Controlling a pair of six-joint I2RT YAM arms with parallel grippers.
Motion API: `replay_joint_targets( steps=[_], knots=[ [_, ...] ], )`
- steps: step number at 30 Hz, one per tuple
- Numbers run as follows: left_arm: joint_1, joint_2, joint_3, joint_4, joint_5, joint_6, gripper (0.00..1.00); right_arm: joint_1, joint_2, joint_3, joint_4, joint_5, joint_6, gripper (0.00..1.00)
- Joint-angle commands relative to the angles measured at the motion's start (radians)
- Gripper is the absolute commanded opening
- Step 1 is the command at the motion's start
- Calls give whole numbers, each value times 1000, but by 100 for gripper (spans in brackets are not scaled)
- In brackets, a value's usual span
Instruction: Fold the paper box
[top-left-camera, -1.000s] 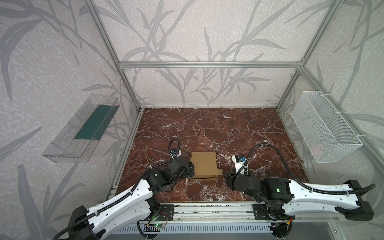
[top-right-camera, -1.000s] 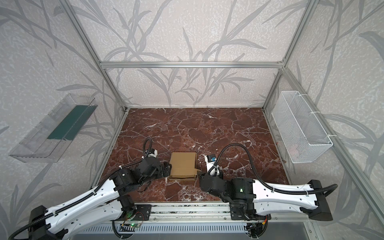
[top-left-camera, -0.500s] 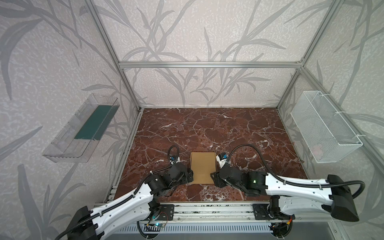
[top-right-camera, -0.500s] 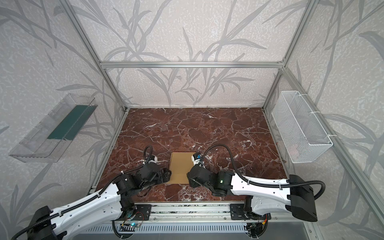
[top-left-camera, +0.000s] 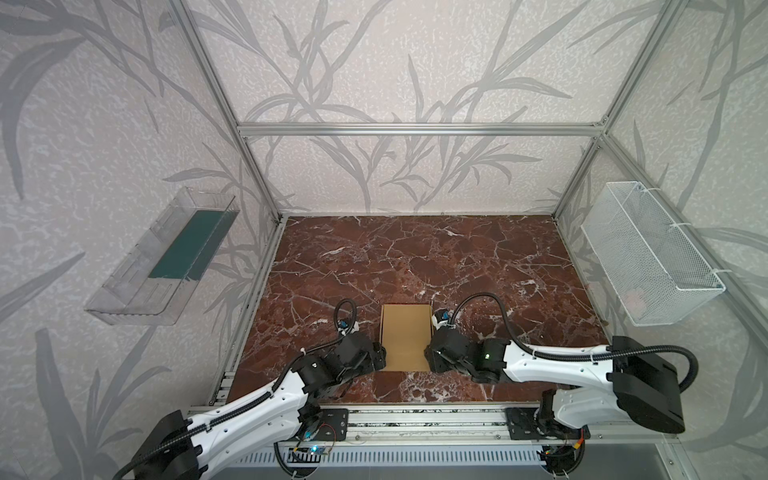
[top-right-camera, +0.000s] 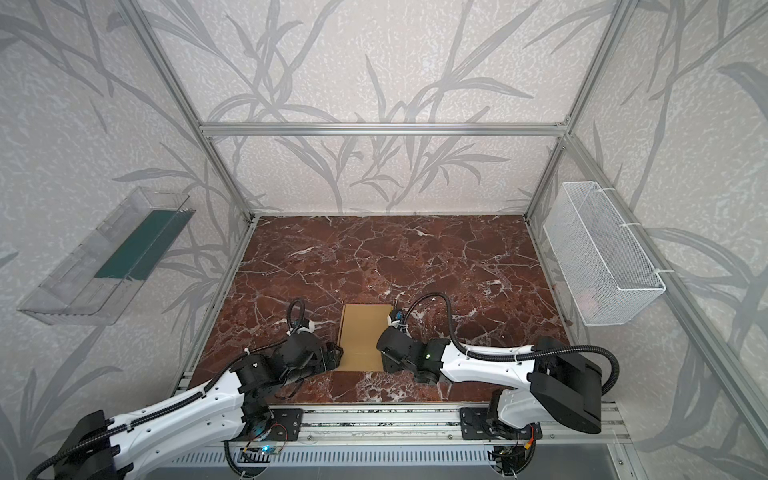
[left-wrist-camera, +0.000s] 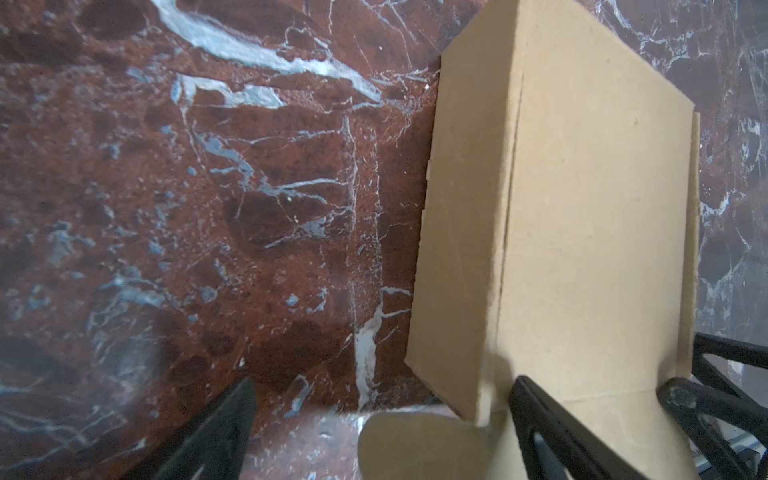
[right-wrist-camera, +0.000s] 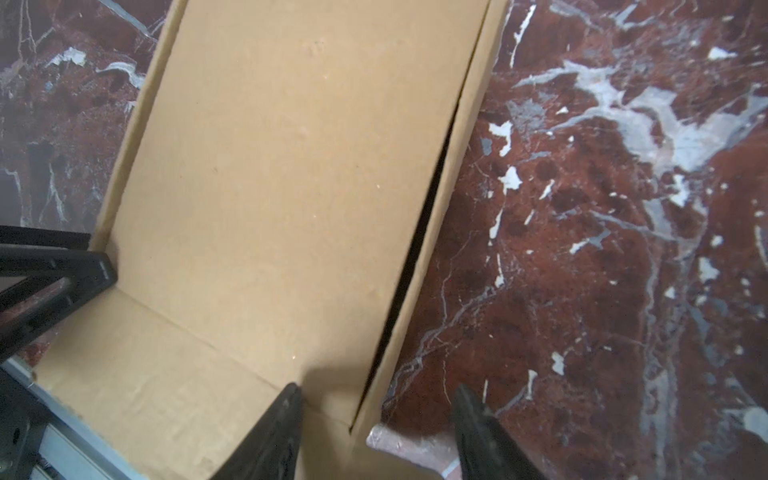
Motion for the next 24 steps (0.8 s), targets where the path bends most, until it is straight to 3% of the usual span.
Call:
replay_joint_targets(
  steps=[1, 8, 13, 19, 24],
  knots=[
    [3, 2, 18, -46, -20, 6, 97, -11, 32, 0, -4, -7, -9, 58],
    [6, -12, 167, -162, -98, 81, 99, -69, -1, 1, 2, -53, -45, 58],
    [35, 18, 190, -134, -85, 135, 99, -110, -39, 10, 12, -107, -99, 57],
    [91, 58, 142, 99, 63, 161, 99, -161, -38, 0, 72, -198, -130, 54],
    [95, 111, 114, 277, 120, 165, 99, -171, -26, -9, 146, -254, -147, 53]
  ],
)
